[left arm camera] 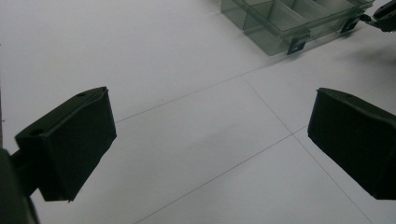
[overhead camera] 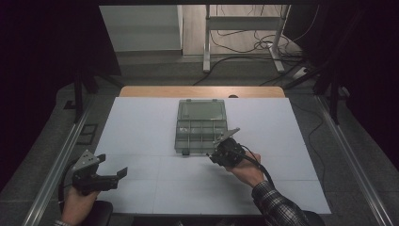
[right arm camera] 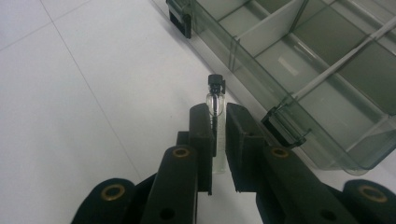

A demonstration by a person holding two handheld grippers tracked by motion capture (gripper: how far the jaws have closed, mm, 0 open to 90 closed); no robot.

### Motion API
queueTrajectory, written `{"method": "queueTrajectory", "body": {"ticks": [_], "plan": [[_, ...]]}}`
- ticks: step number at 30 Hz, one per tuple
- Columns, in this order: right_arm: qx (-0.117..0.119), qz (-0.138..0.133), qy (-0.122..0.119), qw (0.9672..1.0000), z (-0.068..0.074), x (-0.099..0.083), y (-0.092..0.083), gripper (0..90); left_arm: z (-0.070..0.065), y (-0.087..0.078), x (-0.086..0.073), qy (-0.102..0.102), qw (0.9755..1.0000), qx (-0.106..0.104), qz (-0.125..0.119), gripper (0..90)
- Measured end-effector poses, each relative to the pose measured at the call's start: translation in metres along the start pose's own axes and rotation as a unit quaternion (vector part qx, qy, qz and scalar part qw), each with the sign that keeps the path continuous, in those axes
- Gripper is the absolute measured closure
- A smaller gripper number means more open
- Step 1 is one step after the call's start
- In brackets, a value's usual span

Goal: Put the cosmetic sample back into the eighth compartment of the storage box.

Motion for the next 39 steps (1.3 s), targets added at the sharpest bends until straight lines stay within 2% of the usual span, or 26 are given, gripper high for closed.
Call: {"method": "queueTrajectory", "body": {"ticks": [11,21,39], "plan": [[-0.002,-0.022,0.013,0.9997,-0.004,0.013,-0.003,80.8,0.0,0.0,0.0,0.0,1.0,0.0,0.001,1.3],[-0.007,-0.027,0.014,0.9995,-0.008,0.018,-0.002,80.8,0.0,0.0,0.0,0.0,1.0,0.0,0.002,1.4],[-0.026,-0.034,0.023,0.9988,-0.029,0.023,-0.004,80.8,0.0,0.001,0.0,0.0,1.0,0.0,0.002,1.4]]}}
Point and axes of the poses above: each handheld gripper's, and its own axes: y roughly forward along the jaws, x roughly out of its top, z roughly to its left, the point moved 9 cm from there along y, roughly forward along the jaws, and after that the axes turned 7 degrees about -z, right-handed, at the moved point
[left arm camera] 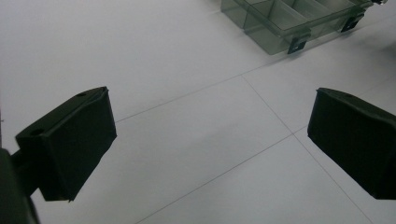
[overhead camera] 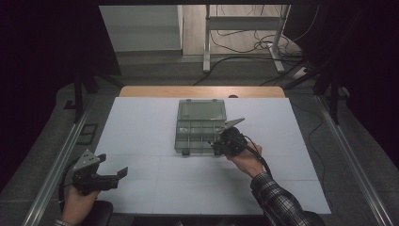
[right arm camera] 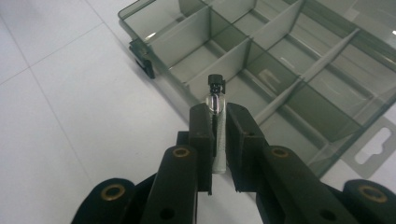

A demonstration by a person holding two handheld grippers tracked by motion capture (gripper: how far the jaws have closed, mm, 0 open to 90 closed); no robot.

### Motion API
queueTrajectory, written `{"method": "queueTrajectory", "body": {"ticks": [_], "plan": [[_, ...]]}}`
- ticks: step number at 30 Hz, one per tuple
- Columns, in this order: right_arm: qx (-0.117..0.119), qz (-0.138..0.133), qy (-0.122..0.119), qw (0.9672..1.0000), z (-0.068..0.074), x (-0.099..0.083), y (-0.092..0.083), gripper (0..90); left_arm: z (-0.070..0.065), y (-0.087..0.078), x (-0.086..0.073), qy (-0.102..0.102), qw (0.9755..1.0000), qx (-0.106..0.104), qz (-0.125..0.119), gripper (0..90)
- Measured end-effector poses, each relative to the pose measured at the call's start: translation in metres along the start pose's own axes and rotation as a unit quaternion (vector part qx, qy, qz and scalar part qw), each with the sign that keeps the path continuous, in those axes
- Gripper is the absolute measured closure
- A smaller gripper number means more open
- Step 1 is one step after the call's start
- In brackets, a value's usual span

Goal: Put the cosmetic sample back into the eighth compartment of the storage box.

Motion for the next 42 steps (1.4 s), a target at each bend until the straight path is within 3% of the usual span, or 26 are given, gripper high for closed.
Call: {"method": "queueTrajectory", "body": {"ticks": [42], "plan": [[-0.027,-0.002,0.016,0.9995,-0.038,0.009,0.003,80.8,0.0,0.001,0.0,-0.002,1.0,0.0,0.002,1.6]]}}
Point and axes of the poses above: each handheld gripper's, and its own axes: y roughly forward along the jaws, x roughly out of its top, z roughly to its left, the point moved 9 cm from there along y, roughly forward along the jaws, and after that the axes turned 7 degrees about -z, right-handed, at the moved point
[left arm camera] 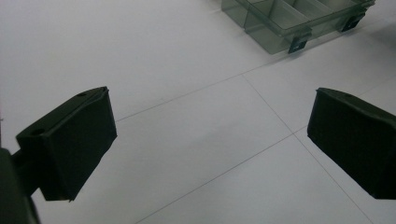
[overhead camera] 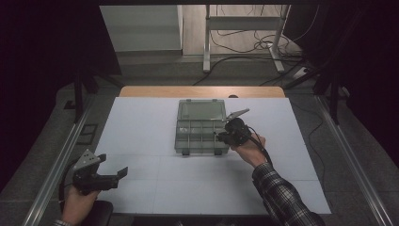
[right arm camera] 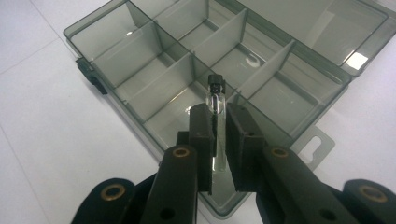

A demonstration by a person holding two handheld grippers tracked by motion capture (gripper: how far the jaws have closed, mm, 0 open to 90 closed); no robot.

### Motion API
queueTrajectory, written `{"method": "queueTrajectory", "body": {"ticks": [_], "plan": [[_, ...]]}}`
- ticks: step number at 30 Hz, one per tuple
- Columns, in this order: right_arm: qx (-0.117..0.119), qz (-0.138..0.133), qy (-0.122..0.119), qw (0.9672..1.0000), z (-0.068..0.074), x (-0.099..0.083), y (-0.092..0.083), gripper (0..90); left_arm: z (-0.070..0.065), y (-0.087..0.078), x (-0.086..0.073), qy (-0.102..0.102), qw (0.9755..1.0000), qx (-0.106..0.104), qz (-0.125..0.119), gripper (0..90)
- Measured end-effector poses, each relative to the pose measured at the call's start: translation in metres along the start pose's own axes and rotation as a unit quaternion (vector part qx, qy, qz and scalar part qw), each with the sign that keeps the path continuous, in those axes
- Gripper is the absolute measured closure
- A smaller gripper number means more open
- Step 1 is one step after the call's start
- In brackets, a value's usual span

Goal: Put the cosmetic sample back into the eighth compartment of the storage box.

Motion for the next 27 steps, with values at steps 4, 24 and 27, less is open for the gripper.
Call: {"method": "queueTrajectory", "body": {"ticks": [4,24,27], "plan": [[-0.001,0.001,0.001,1.0,-0.004,-0.001,0.001,80.8,0.0,0.0,0.0,0.0,1.0,0.0,0.0,1.6],[-0.017,0.018,0.004,0.9997,-0.01,-0.013,0.009,80.7,0.0,0.0,0.0,0.002,1.0,-0.001,0.001,1.7],[-0.017,0.021,0.005,0.9996,-0.009,-0.015,0.01,80.7,0.0,0.0,0.0,0.002,1.0,-0.001,0.001,1.7]]}}
Point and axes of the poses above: each handheld gripper's, and its own axes: y roughly forward along the jaws, x roughly out of its top, z roughly to its left, the point moved 9 cm from there along y, roughly forward along the jaws, and after that the axes turned 7 degrees about -z, right-handed, at the moved point
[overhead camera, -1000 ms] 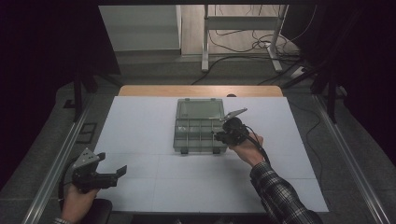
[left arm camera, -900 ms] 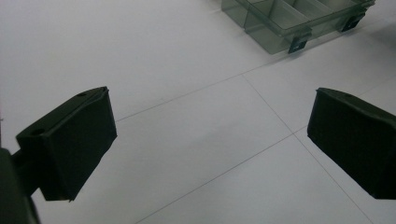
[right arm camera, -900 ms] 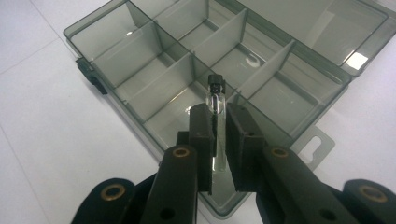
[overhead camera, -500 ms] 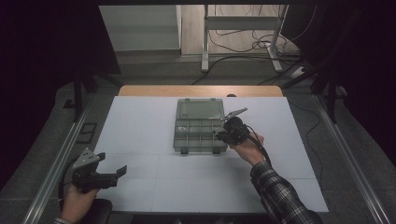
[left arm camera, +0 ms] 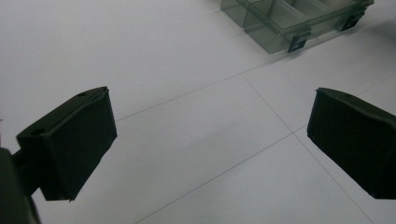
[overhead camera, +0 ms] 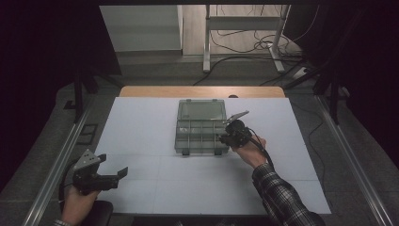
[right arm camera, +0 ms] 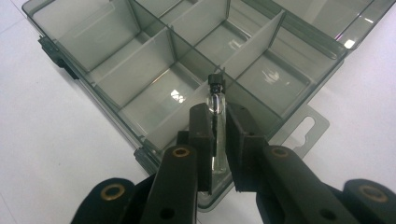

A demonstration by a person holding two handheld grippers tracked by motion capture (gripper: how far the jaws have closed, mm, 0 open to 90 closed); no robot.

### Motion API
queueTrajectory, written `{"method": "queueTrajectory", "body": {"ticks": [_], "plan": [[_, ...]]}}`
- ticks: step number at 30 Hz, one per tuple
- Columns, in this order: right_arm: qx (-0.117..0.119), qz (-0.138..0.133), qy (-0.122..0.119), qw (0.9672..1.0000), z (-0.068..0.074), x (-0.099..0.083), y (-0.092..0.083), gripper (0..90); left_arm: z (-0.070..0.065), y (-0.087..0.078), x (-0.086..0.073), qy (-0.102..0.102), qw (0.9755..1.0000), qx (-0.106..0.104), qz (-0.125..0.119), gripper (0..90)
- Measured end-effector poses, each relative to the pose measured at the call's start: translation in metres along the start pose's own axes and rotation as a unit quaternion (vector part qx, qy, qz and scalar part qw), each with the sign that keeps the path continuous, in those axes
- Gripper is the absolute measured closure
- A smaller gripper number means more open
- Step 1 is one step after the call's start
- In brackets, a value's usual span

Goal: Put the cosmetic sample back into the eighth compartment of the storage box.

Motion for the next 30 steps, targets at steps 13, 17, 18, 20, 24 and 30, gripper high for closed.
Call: {"method": "queueTrajectory", "body": {"ticks": [13,17,18,20,24,30], "plan": [[-0.007,0.009,-0.009,0.9999,0.0017,-0.0053,0.0034,79.4,-0.0001,0.0,0.0,0.0,1.0,0.0,0.0,1.8],[-0.006,0.004,-0.006,1.0,0.0027,-0.0046,0.0017,77.3,-0.0002,0.0001,0.0,0.001,1.0,0.0,0.0,1.7],[-0.006,0.003,-0.006,1.0,0.0028,-0.0044,0.0015,77.1,-0.0003,0.0001,0.0,0.001,1.0,0.0,0.0,1.8],[-0.007,0.003,-0.005,1.0,0.0031,-0.0043,0.0011,76.4,-0.0002,0.0001,0.0,0.001,1.0,0.0,0.0,1.8],[-0.008,0.0,-0.007,0.9999,0.0033,-0.0036,0.0002,73.5,-0.0001,0.0001,0.0,0.0,1.0,0.0,0.0,1.8],[-0.007,-0.006,-0.006,0.9999,0.0046,-0.0016,-0.0028,69.4,-0.0001,0.0001,0.0,-0.001,1.0,-0.001,0.0,1.8]]}}
Point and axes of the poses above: each handheld gripper's, and its own axes: y roughly forward along the jaws, x roughly out of its top, z roughly to its left, the point moved 9 cm from there along y, roughly forward along the jaws, and after that the axes turned 7 degrees about -z, right-handed, at the moved point
